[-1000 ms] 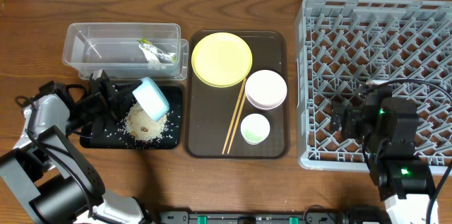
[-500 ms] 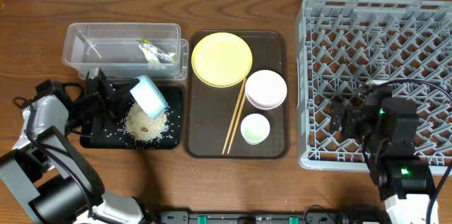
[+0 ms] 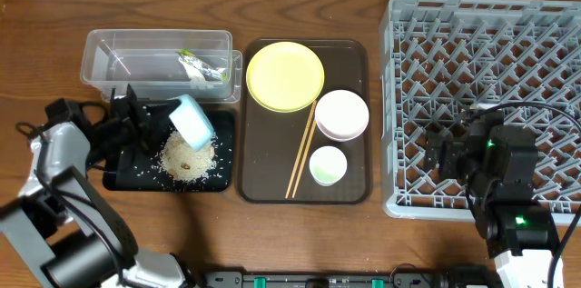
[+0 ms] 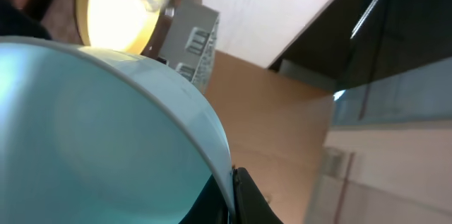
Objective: Sort waste into correct bins and load items into the dishwasher rack
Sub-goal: 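Tip the blue bowl over the black tray to dump the rice, then set the emptied blue bowl back on the brown tray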
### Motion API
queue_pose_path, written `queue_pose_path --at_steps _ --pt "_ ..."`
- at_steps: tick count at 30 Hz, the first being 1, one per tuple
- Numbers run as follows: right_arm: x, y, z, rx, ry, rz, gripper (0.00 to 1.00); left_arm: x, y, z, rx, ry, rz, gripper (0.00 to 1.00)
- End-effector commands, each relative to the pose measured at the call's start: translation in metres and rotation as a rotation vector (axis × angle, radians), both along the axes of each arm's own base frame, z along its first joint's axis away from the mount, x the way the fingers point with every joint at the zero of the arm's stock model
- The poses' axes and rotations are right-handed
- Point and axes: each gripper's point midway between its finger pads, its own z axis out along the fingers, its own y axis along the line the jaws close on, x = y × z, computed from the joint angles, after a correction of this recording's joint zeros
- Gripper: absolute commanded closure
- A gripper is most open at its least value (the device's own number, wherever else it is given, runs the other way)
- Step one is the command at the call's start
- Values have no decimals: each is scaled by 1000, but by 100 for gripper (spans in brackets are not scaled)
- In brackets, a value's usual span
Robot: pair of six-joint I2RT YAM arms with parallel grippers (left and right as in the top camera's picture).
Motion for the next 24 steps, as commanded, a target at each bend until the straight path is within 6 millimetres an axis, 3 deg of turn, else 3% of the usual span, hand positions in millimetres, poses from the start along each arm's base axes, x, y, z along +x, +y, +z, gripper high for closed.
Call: queue_pose_path --at_steps 1,7,17,20,24 --pt "3 6 8 15 -15 15 1 -4 -21 8 212 -87 -74 94" --pt "3 6 8 15 -15 15 1 -6 -62 -8 634 -143 -217 94" --pt "3 6 7 15 -15 15 1 -11 -163 -47 1056 -328 -511 94" --pt "3 6 7 15 -15 15 1 -15 -181 -63 1169 -354 -569 93" --pt "3 6 7 15 -15 15 1 -20 -189 -87 1299 -334 -623 94"
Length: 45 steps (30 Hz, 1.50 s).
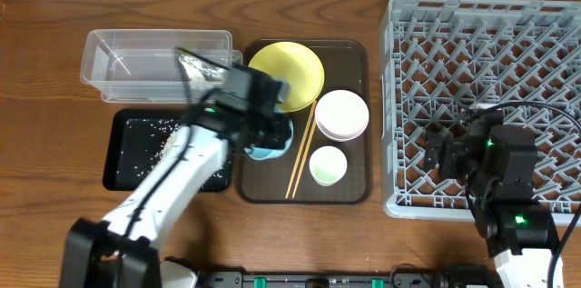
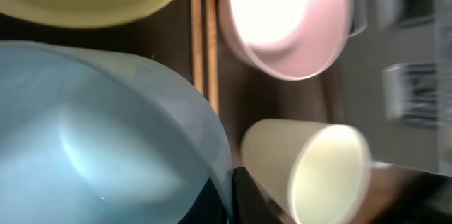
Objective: Sort waste into correct bins and load items into the dishwasher rack
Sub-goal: 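Set the emptied blue bowl back on the brown tray, then grasp the cream cup with the left gripper and lift it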
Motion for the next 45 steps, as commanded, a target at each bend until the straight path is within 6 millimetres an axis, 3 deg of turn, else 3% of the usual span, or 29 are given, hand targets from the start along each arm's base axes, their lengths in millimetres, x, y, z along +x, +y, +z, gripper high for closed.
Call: queue_pose_path --at_steps 1,5,10,14,18,23,26,33,40,43,45 --pt "3 6 9 15 -19 15 1 15 12 -19 193 -67 26 94" --pt "3 6 8 15 -18 15 1 14 4 -28 205 -64 2 93" --pt "3 6 9 15 -19 15 1 17 1 -27 198 -77 1 71" --pt "3 6 9 15 -19 15 1 16 1 -26 195 -77 -1 63" --pt "3 6 8 15 -18 15 1 17 -3 -5 169 -111 -26 56" --pt "3 6 8 15 -18 15 1 12 -13 37 69 -178 -50 49" --pt "3 6 9 15 -19 15 1 4 -18 43 57 -182 -70 49" --pt "3 6 9 15 -19 15 1 -25 -40 20 90 -109 -169 49" --pt "3 6 8 16 -18 15 1 -44 -52 -23 162 -2 -219 49" --pt "2 6 8 15 -15 15 1 -48 -54 -40 187 37 -234 50" --pt "1 6 7 16 -8 15 1 -51 -54 -49 202 65 -233 57"
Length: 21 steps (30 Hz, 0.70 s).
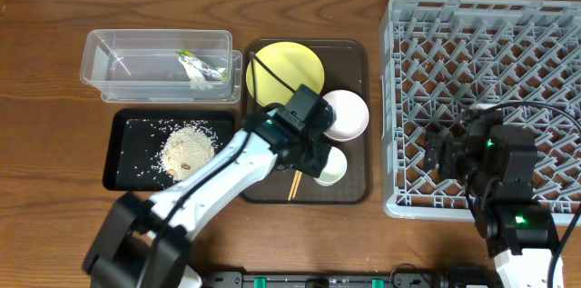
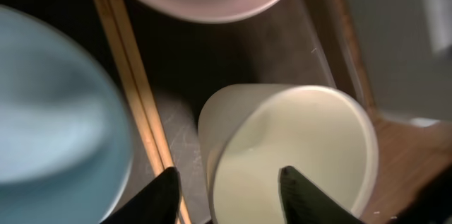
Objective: Sort waste into correct bins and load items into the dishwasher rack
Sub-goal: 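Grasp the cream cup with the left gripper and lift it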
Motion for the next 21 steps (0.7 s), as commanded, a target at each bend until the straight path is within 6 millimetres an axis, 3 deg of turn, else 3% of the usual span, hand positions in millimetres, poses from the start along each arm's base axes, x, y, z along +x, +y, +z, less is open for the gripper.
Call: queue_pose_path --at_steps 1,3,7,12,16,21 --pt "1 6 7 16 -12 15 1 -6 3 -18 39 45 6 63" --pt "1 6 7 16 -9 15 1 -6 3 -20 44 51 6 77" --pt "2 6 7 15 -12 15 1 -4 2 -12 29 32 8 94" --pt "6 6 13 15 -42 15 1 7 6 18 -23 -24 39 94" --pt "17 9 27 25 -112 26 1 27 25 56 -110 -79 176 94" --pt "21 44 38 147 -156 191 1 60 36 108 -437 -40 312 94"
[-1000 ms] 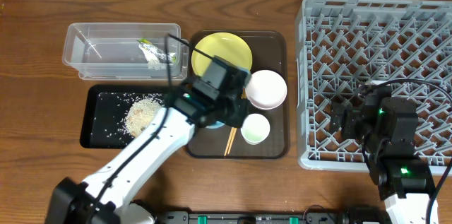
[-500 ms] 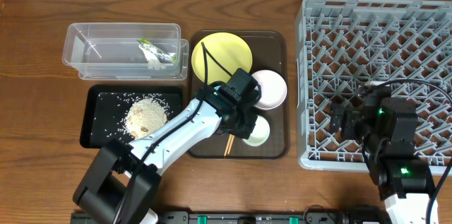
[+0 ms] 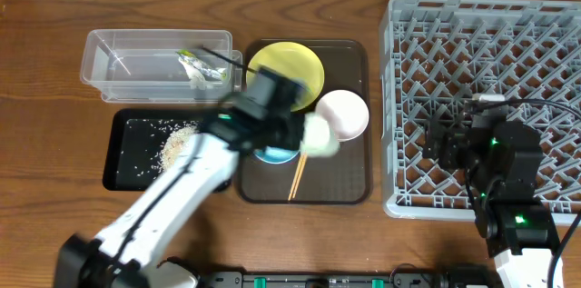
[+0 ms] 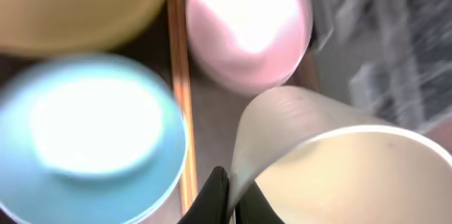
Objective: Sort waste into correct bins and load items into the dishwasher rack
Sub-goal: 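Grasp the cream cup with the left gripper and lift it, then hand the cream cup from the left gripper to the right gripper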
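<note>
My left gripper (image 3: 305,130) (image 4: 229,194) is shut on the rim of a pale green cup (image 3: 320,134) (image 4: 332,160), one finger inside the wall and one outside. The cup is blurred and hangs above the brown tray (image 3: 349,188). On that tray lie a blue bowl (image 3: 272,153) (image 4: 92,132), a yellow plate (image 3: 289,68) (image 4: 78,5), a pink-white bowl (image 3: 344,113) (image 4: 247,30) and wooden chopsticks (image 3: 297,175) (image 4: 180,104). My right gripper (image 3: 442,145) rests over the grey dishwasher rack (image 3: 486,52); its jaws are too dark to read.
A clear plastic bin (image 3: 154,63) with a wrapper (image 3: 201,68) stands at the back left. In front of it is a black tray (image 3: 136,174) holding spilled rice (image 3: 177,147). The rack fills the right side of the table.
My left gripper was open around the cup's rim, with the cup standing on the tray. Now it is shut on the rim, and the cup is off the tray, nearer the pink-white bowl.
My left gripper held the blue bowl tipped over the black tray with rice under it. Then it had the bowl down on the brown tray. Later the bowl lay released and the gripper stood open at the green cup, which it now holds. The right arm stayed still.
</note>
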### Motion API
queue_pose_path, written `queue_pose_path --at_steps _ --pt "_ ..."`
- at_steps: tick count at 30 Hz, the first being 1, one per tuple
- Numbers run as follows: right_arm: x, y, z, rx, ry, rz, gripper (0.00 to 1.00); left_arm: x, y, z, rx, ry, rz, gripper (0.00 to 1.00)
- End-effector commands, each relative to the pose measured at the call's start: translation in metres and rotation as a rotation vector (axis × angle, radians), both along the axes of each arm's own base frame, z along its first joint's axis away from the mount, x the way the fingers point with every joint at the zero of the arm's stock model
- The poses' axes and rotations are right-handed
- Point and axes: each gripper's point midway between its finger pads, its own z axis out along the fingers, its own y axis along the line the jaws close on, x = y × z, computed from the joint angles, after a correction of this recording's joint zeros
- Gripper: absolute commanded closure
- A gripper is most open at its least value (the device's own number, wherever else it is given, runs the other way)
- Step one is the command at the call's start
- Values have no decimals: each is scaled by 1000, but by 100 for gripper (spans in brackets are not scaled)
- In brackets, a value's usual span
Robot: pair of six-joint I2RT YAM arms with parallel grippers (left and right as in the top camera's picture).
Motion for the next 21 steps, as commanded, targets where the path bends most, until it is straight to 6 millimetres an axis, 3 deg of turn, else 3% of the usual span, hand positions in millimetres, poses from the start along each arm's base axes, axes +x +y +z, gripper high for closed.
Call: queue_pose_path --at_steps 1,4,8,13,21 --pt "-2 42 12 118 -17 201 1 15 -1 37 -273 68 58 94" --pt "-11 82 14 221 -13 446 1 35 2 53 -445 114 98 94" --pt "-30 120 13 361 13 722 1 44 -17 68 -684 245 19 94" --pt "-37 138 10 462 16 901 1 36 -34 56 -783 421 -68 94" --pt "-18 148 10 507 -69 1016 1 16 -49 50 -824 537 -167 94"
